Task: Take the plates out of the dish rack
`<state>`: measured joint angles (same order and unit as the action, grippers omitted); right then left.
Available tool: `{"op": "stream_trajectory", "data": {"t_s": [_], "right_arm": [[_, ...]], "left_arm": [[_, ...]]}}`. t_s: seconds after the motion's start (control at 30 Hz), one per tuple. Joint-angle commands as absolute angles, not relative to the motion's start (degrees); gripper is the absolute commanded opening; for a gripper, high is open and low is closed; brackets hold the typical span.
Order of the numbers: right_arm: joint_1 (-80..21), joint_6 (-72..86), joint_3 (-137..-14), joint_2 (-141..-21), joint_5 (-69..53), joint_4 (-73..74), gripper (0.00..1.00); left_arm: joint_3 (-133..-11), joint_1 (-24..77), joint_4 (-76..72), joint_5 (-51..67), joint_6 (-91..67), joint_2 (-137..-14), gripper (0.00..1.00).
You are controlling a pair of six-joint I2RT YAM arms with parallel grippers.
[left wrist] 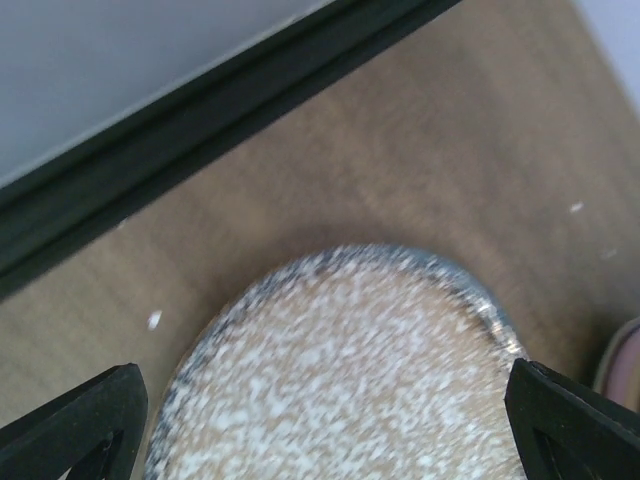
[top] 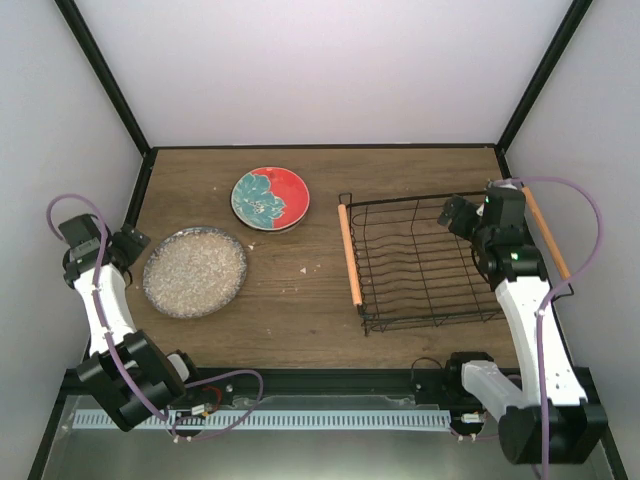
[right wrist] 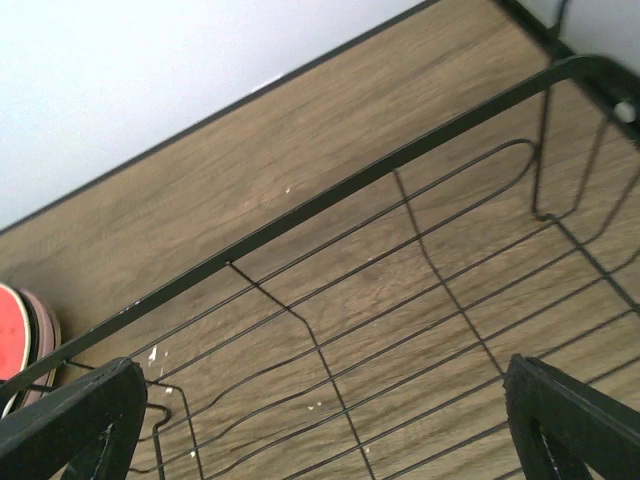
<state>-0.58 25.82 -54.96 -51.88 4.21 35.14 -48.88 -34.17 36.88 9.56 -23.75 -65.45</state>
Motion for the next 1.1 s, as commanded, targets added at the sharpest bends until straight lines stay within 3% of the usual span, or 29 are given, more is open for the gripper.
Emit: {"op": "stream_trajectory", "data": {"t_s": [0.0, 0.27, 1.07], "right_arm": [[-1.1, 22.7, -60.4, -57.6, -3.2, 34.8, 1.00], [-1.1, 24.7, -63.6, -63.1, -6.7, 34.3, 1.00], [-1.1, 24.2, -58.3, -61.5, -5.9, 32.9, 1.00]], "left_arm": [[-53.7, -32.2, 33.1, 13.2, -21.0, -65.5, 1.00], [-58.9, -17.0, 29.8, 21.2, -12.8, -66.3, 1.00], [-66.4, -2.5, 32.5, 26.5, 5.1, -72.0, 1.00]]}}
